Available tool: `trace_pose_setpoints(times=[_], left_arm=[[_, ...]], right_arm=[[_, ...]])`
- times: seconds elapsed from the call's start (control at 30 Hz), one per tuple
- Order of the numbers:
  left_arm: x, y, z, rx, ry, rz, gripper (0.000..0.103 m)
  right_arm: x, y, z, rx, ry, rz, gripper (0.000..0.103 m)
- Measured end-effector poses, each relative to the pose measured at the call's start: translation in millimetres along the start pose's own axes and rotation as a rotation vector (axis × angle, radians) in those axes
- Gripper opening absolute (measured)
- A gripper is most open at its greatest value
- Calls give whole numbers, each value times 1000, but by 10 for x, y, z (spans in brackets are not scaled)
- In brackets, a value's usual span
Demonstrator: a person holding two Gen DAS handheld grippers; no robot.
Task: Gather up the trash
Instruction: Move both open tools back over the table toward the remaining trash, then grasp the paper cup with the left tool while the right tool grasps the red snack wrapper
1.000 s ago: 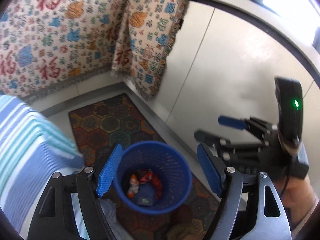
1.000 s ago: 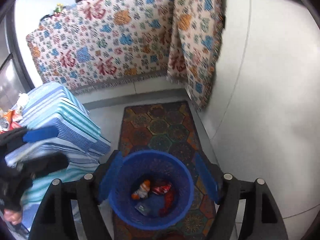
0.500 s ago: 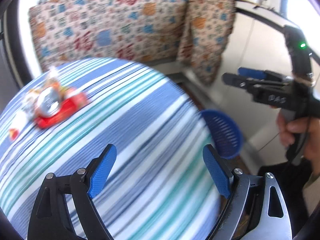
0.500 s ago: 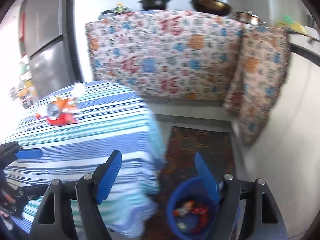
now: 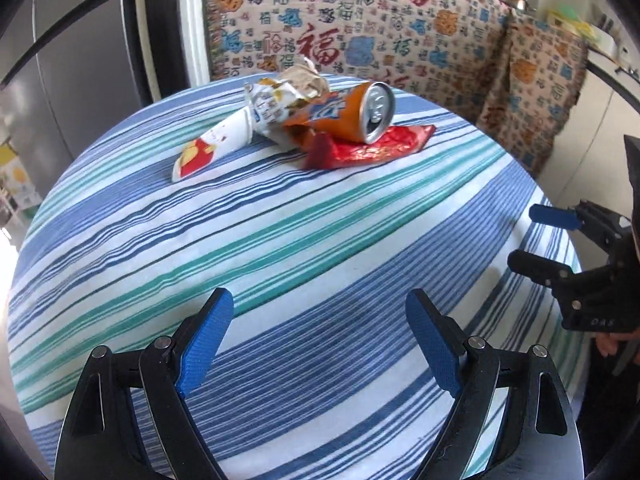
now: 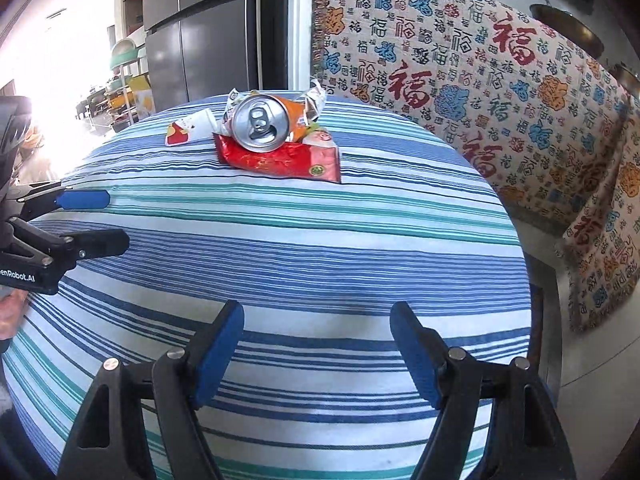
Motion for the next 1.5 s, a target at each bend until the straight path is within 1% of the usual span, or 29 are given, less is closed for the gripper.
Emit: trace_pose_setpoints(times=[0.1,0.2,0.33,0.4,0.53,0.6,0.73,0.87,1.03,1.1,1.23,1.27,1.3,1.37,1.47,1.5], left_arm=[[-134,-21,-40,-6,11,22,89],[-215,-24,-54,-18,-4,38,89],[-264,5,-118,-44,45,-12,90],[-298,11,-133,-56,52,-26,93],[-455,62,-188,-82,43,-51,103],[-560,120,-221,-89,29,-65,103],[-825,333,-357,-93,3,-94,103],[-1074,623,-561,-92,-16,-109,103],[-1122,911,-802,-100,-58,-163,103],[-1131,1002,-885,-100,-64,-169,103],[-1177,1127,-991,-97,-56,-157,103],[-1182,1140,-1001,-96,-53,-152,103],[-1188,1153,-1011,-95,-48,-147,103],[-1192,1158,-1014,-93,-45,-145,103],[-1192,1147,-1009,-92,-42,-143,103],[-1184,1145,-1004,-91,-40,-142,103]], right_arm=[[-44,40,-24,-4,10,10,77],[-40,64,-68,-19,24,3,77],[-85,61,-119,-39,29,21,77],[-124,64,-123,-42,29,39,77],[-149,72,-120,-40,35,53,77],[-144,71,-123,-45,42,49,77],[-120,70,-144,-52,60,31,78],[-106,74,-167,-57,68,17,80],[-99,89,-190,-62,72,17,82],[-86,116,-225,-69,78,22,86],[7,261,-405,-82,81,25,89],[45,319,-474,-98,88,23,92],[90,391,-543,-102,88,21,92],[174,423,-717,-102,80,27,92],[237,529,-909,-111,93,25,92],[240,585,-950,-100,103,20,92]])
Point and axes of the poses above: each gripper's, at about its wrist camera, not at the fingertips, and z roughly against the way its jaws point, x to its right, y to its top, the point moved 4 cm from there along -z, roughly the way its jaws point, and after that the axes turned 5 degrees about -y, right-handed, at the moved point
